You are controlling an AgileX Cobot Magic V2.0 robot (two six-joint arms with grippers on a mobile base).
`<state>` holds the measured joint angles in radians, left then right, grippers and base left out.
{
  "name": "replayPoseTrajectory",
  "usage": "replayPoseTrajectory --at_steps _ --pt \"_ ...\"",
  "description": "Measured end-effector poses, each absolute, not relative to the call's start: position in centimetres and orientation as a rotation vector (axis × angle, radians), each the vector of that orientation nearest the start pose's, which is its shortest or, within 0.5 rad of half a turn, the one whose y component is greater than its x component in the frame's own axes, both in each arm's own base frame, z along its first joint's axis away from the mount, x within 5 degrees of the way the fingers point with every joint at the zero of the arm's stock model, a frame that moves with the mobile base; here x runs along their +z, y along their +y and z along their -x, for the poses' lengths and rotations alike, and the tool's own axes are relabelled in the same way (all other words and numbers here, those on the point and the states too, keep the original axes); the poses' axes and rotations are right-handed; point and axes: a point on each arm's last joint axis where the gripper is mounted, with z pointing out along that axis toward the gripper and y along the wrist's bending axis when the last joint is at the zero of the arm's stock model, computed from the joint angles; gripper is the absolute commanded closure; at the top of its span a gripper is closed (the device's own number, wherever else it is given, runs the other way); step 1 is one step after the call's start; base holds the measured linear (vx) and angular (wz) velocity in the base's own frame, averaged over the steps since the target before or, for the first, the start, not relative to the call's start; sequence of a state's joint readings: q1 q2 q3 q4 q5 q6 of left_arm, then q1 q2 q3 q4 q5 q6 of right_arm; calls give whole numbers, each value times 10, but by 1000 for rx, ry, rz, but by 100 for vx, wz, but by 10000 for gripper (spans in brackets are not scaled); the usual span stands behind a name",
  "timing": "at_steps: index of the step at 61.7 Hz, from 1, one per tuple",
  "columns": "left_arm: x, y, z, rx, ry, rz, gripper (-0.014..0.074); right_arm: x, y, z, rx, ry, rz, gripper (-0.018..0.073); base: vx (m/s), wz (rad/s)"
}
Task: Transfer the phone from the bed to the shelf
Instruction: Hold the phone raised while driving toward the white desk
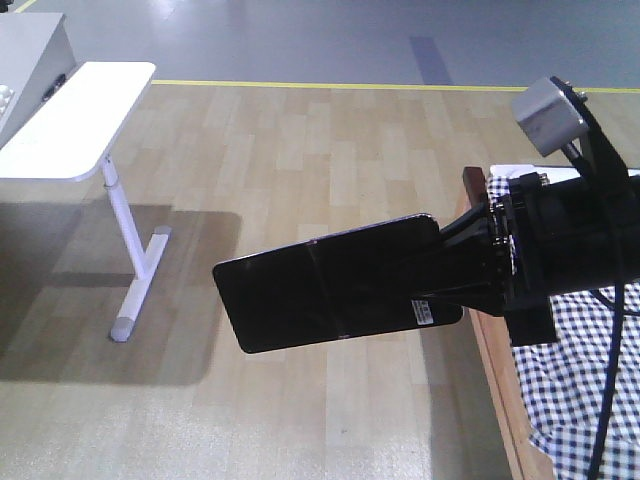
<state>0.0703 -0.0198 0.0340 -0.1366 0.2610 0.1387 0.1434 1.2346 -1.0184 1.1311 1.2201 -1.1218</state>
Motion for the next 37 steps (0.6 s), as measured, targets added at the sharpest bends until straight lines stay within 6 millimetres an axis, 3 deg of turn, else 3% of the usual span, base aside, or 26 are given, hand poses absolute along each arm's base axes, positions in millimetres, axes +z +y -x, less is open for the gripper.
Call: replayPoseTrajectory --at_steps 37 --pt "179 1 -55 25 1756 30 596 352 108 -208 1089 1970 1031 561 20 18"
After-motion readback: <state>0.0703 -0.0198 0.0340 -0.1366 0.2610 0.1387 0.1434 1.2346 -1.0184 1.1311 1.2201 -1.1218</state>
